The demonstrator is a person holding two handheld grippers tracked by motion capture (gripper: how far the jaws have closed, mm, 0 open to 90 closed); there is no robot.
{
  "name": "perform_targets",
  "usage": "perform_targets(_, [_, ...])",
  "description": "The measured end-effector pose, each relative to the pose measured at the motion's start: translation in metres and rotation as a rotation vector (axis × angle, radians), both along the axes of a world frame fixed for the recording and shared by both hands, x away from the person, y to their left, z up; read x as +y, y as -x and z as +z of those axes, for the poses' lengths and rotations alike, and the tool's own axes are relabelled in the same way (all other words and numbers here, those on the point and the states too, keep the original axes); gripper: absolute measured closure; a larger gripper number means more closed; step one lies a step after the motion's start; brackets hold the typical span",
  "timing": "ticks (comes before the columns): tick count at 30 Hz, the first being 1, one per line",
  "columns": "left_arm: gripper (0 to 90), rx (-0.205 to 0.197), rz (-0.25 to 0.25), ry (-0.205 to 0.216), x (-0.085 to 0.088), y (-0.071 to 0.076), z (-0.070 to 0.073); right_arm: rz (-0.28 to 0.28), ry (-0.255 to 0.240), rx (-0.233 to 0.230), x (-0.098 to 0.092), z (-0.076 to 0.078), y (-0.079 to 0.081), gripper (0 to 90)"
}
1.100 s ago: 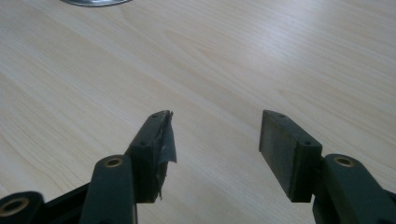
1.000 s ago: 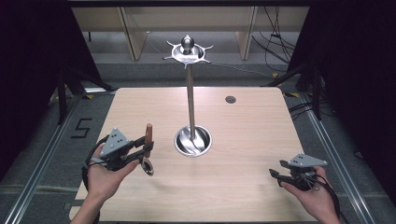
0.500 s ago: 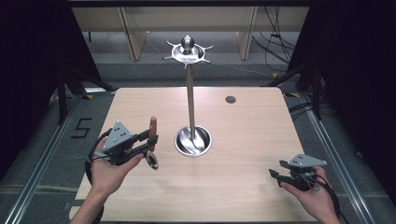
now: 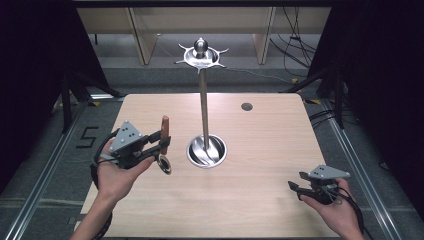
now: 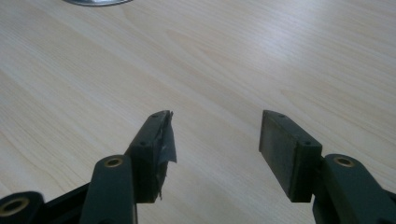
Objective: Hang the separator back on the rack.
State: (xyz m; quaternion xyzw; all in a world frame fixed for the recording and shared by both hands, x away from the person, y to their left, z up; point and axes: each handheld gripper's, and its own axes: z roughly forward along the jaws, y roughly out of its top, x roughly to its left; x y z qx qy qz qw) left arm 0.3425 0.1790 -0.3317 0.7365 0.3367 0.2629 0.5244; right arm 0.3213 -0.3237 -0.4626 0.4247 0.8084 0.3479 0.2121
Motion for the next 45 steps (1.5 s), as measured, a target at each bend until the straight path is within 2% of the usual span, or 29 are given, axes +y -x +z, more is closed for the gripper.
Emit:
perform_targets(1, [67.4,-0.002,0.002,0.000,0.000,-0.001,0.003,0.007,-0.005,0.006,0.000,0.000,-0.001,44.6])
perform_targets(2, [67.4,-0.004,0.002,0.005,0.000,-0.001,0.005,-0.010,-0.012,0.019,0.001,0.000,0.001,44.6])
perform_targets(4, [67.4,-0.012,0.007,0.011,0.000,-0.003,0.009,0.009,0.000,-0.008,0.000,-0.001,-0.001,44.6])
perform_targets(7, [67.4,-0.017,0.016,0.018,0.000,-0.005,0.013,0.023,0.011,-0.021,-0.001,-0.001,-0.002,44.6])
perform_targets(10, [67.4,-0.020,0.019,0.023,0.000,-0.008,0.017,0.022,0.009,-0.021,-0.001,-0.001,-0.002,44.6])
perform_targets(11, [67.4,-0.022,0.020,0.028,-0.001,-0.008,0.019,0.003,-0.006,-0.002,0.001,-0.001,-0.001,44.5])
perform_targets(23, [67.4,-0.051,0.018,0.046,-0.002,-0.013,0.033,0.009,-0.003,-0.006,0.000,-0.001,-0.001,44.6])
perform_targets(27, [67.4,-0.065,0.000,0.049,0.001,-0.016,0.038,0.014,-0.002,-0.006,-0.001,-0.001,-0.002,44.6])
perform_targets(28, [67.3,-0.046,-0.006,0.057,0.001,-0.015,0.039,0.008,-0.002,0.004,0.000,0.000,-0.001,44.6])
perform_targets(30, [67.3,-0.059,-0.006,0.047,0.003,-0.017,0.041,0.004,-0.005,0.011,0.000,0.000,0.000,44.6])
perform_targets(31, [67.3,-0.060,-0.008,0.044,0.004,-0.018,0.042,0.015,0.001,-0.009,-0.001,0.000,-0.001,44.6])
perform_targets(33, [67.3,-0.063,-0.017,0.040,0.006,-0.020,0.043,0.013,0.001,-0.006,-0.001,0.000,-0.001,44.6])
perform_targets(36, [67.3,-0.072,-0.043,0.030,0.009,-0.023,0.043,0.009,-0.006,0.013,0.000,0.000,-0.001,44.6])
perform_targets(37, [67.3,-0.078,-0.057,0.029,0.010,-0.024,0.043,0.012,-0.003,0.003,-0.001,0.000,-0.001,44.6])
perform_targets(40, [67.3,-0.069,-0.080,0.045,0.014,-0.027,0.042,0.005,-0.004,0.012,0.000,0.001,0.000,44.5])
perform_targets(42, [67.3,-0.071,-0.086,0.029,0.016,-0.028,0.042,0.003,-0.005,0.013,0.000,0.001,0.000,44.5])
perform_targets(45, [67.3,-0.074,-0.094,0.030,0.017,-0.030,0.042,0.015,0.013,-0.018,-0.001,0.000,-0.002,44.5])
